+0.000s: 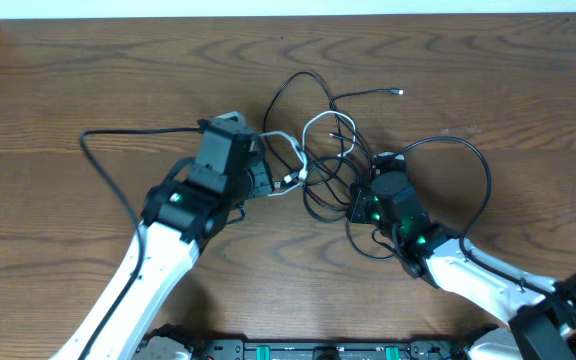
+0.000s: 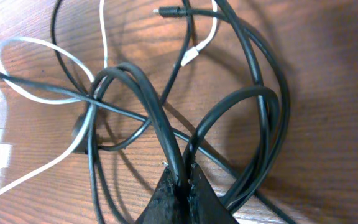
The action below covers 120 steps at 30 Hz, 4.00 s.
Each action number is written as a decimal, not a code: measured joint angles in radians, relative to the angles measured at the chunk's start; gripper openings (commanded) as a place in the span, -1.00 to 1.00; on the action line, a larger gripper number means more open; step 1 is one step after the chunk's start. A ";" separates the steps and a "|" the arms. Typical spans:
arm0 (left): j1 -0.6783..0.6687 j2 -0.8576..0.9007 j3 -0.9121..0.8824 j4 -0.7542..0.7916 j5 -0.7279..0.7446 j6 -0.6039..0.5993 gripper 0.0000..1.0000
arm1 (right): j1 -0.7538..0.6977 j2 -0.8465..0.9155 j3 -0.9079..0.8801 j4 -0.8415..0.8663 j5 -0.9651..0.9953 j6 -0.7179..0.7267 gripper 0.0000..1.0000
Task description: Untangle cables
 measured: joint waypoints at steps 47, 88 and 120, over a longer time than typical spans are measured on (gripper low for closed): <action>0.081 0.123 0.000 -0.489 -0.588 -0.234 -0.66 | -0.135 -0.052 -0.001 -0.234 0.169 -0.106 -0.98; -0.036 0.123 -0.001 -0.033 0.052 0.082 0.04 | -0.136 -0.052 -0.001 -0.235 0.176 -0.075 0.46; 0.115 0.155 -0.002 -0.214 -0.281 -0.500 0.62 | -0.153 -0.198 0.144 -0.428 -0.230 -0.427 0.99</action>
